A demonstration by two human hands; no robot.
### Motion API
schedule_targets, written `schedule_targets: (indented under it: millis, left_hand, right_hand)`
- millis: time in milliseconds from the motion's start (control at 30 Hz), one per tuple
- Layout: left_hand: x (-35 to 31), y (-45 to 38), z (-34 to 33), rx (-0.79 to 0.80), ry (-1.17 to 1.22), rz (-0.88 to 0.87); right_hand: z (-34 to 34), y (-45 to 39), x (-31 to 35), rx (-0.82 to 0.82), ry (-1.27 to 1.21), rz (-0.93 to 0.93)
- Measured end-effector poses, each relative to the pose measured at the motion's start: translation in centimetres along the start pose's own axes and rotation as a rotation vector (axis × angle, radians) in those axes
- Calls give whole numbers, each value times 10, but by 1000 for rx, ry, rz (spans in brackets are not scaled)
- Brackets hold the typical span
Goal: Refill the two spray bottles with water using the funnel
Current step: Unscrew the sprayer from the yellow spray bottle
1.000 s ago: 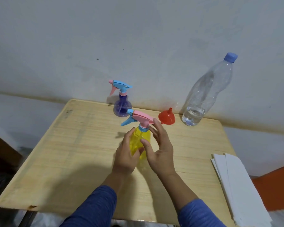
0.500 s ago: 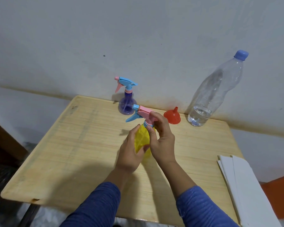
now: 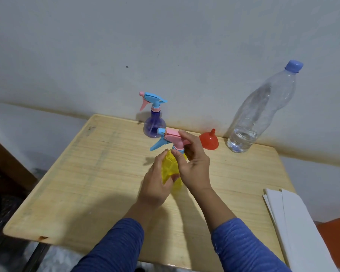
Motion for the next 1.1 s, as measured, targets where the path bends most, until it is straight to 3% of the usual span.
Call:
schedule_targets:
  millis: [133, 333, 500, 633, 800, 1100]
  left_hand:
    - [3, 1, -1, -3, -13, 6]
    - [4, 1, -3, -7, 9, -10]
    - [2, 1, -2, -21, 36, -20]
    - [2, 1, 0, -44, 18, -27]
    - [6, 1, 0, -1, 95, -7]
    - [17, -3, 2, -43, 256, 82]
  right_hand:
    - [4, 0, -2, 57, 45, 10]
    - [11, 1, 0, 9, 191, 78]
    - [8, 7, -5, 112, 168, 26]
    - [14, 3, -5, 44, 257, 53]
    - [14, 5, -4, 142, 184, 30]
    - [15, 3, -2, 97, 133, -16]
Point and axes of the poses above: each hand's wrist, its own y-axis away from the middle knuckle, its own z-axis out of the back of the hand, x = y × z, the point moved 6 cm from there along -y, towards the middle knuckle, and after that the axes turned 2 degrees about z, right-handed, at the moved point
